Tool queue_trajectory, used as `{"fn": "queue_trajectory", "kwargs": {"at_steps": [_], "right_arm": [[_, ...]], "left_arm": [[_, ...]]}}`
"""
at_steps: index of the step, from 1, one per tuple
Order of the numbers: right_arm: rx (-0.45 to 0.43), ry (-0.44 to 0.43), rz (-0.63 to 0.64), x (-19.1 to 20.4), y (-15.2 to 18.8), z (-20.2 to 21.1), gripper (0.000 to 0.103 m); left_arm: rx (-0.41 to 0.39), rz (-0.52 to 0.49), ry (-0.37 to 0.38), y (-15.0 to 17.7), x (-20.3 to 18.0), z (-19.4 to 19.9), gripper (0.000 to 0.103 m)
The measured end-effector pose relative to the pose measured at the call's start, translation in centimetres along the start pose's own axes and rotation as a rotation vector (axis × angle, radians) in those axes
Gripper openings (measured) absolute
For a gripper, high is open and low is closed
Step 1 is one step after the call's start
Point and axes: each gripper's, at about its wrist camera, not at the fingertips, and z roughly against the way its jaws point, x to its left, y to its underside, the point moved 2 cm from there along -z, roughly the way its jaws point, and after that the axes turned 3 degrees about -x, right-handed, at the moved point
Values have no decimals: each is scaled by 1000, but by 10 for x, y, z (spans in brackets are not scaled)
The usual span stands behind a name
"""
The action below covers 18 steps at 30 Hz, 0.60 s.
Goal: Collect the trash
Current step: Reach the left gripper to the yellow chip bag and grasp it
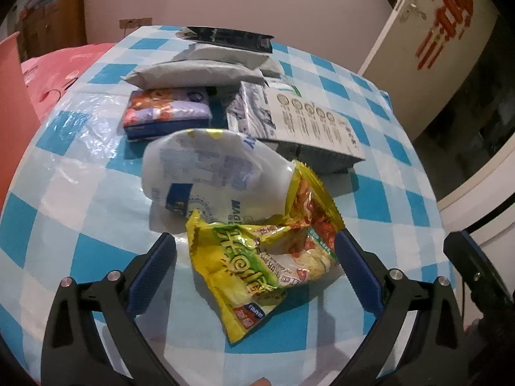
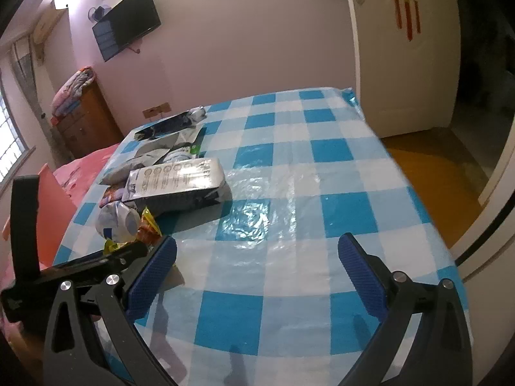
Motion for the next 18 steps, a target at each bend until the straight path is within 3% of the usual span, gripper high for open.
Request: {"fn": "queue_trajectory", "kwargs": {"at_steps": [5,9,14,16,18], "right_arm": [[15,-12,-14,-3,3,-9,99],[20,20,-53,-19,2,-13,99],[30,48,-127,-44,2,-15,99],[31,54,-137,-50,3,-14,99],[32,48,-142,-52,4,-14,99]], "left_arm": [[-8,-104,1,8,-14,-2,99],[34,-226,97,22,-36,2,99],[120,-306,224,32,-48,8,99],[103,-334,199,29,-48,11,99],[60,-393,128,25,-50,12,99]]}}
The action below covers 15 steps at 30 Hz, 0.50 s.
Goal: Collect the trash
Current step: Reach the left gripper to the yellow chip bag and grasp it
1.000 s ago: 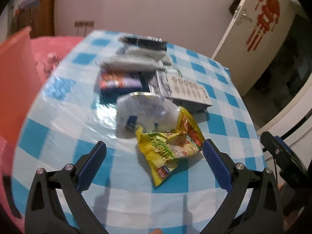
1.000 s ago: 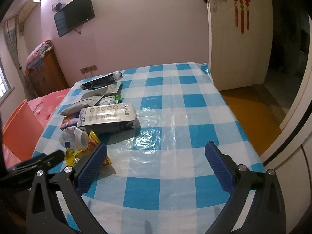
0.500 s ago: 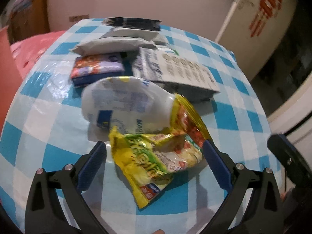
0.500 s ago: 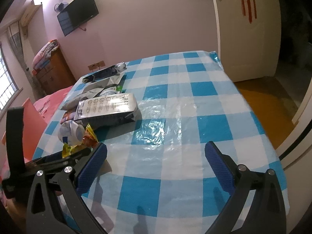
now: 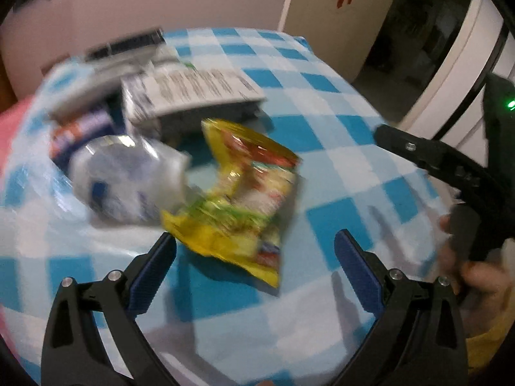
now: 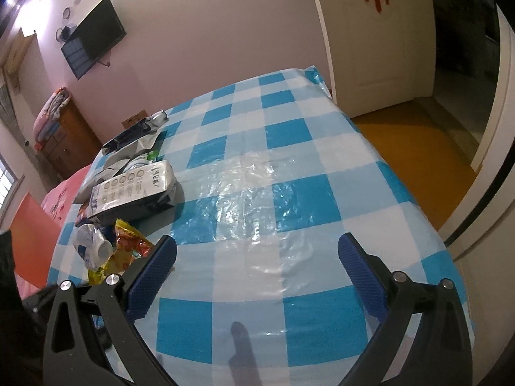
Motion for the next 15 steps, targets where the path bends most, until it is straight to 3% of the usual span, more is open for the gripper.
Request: {"fn": "queue_trajectory", "kwargs": {"at_steps": [6,9,10,13,15], "right_arm": [[7,-33,12,5,3,1,99],[15,-48,18,9,4,0,99],[17,-49,19,9,4,-1,99],[20,-51,14,8,5,-2,99],[23,-53,11,8,5,-2,99]], "left_arm": [[-5,-206,-154,-8,-17,-16,99],[-13,-259,-186,-14,-19,-21,97],[-15,-280,-195,-17,-20,-24,95],[-21,-329,-195,-24,-25,-30,73],[-18,-303,-166,-26,-26,-30,63]]}}
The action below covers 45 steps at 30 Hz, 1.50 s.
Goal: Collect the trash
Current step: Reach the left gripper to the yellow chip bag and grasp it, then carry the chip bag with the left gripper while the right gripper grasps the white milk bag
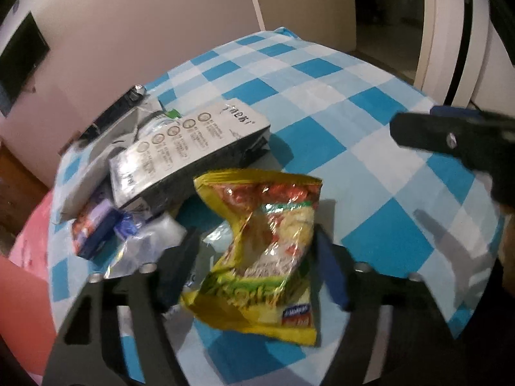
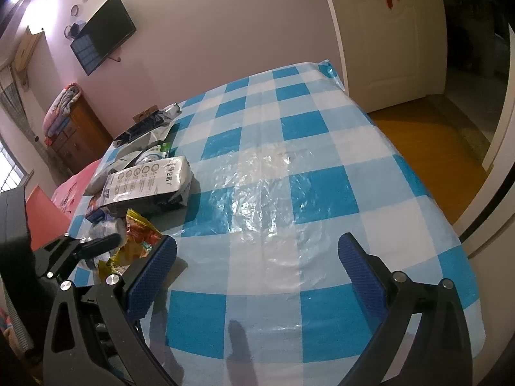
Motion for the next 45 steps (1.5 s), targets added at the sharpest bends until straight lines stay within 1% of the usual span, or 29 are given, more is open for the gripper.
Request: {"fn": "queue_trajectory", "kwargs": {"at_steps": [1,2,6,8,11,15,19,23,26,30,33,36,40,42,45], "right_arm": [[2,-1,0,0,0,0,99],[4,-3,0,0,0,-1,99],[12,-12,12,3,1,-4,99],[20,-17,19,6,2,-7,99],[34,-34,28,12,4,-11,99],[44,-47,48,21,6,-14,99],[54,-59,59,27,8,-16,99],[62,-75,71,35,9,-17,99],[76,-96,89,46,11,-20,99],[100,-145,112,64,16,-24,99],[110,-191,141,82,19,-26,99],[131,-239,174,102,23,-32,98],[162,-276,216,128,29,-44,98],[169,-290,243,140,30,-48,97],[180,-294,319,163,34,-56,97]], "left_arm": [[2,23,25,-2,1,-2,58],[4,43,40,-3,2,-3,56],[-4,73,44,0,0,-2,49],[-5,100,50,2,1,0,44],[-4,171,87,4,9,4,38],[-4,250,137,9,20,10,36],[-29,314,179,11,30,20,35],[-72,360,190,12,43,39,35],[-103,390,186,14,56,56,35],[-141,437,168,19,79,75,35],[-169,476,133,25,99,89,35],[-183,508,102,32,117,96,35],[-190,547,67,44,138,100,35],[-188,563,51,50,147,101,35],[-185,578,40,58,154,101,35]]}}
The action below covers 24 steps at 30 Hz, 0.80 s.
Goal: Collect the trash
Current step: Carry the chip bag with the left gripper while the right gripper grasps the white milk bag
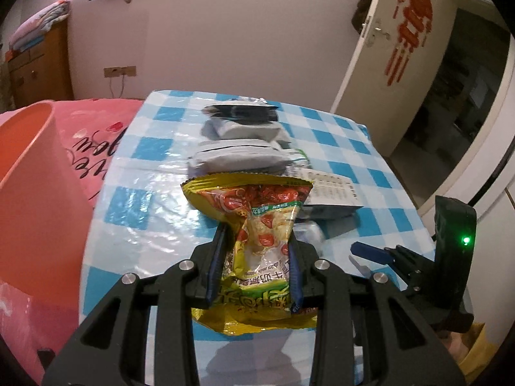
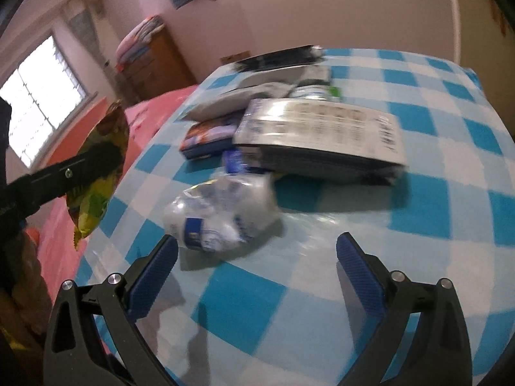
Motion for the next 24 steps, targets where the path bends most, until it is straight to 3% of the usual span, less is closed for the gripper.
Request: {"fn": "queue_trajectory", "kwargs": {"at_steps": [9,19,21,24], "right_arm": [[61,0,92,25,-9,-31,97],[59,101,146,34,-12,-44,97],[56,112,154,34,-12,-44,91],[51,125,156,33,-11,-42,91]], "left_arm": [[-10,28,-19,6,21,7,35],[-6,43,-16,11,30,6,35],[-6,44,-17,11,30,6,35],[-11,49,-16,11,30,6,35]]}}
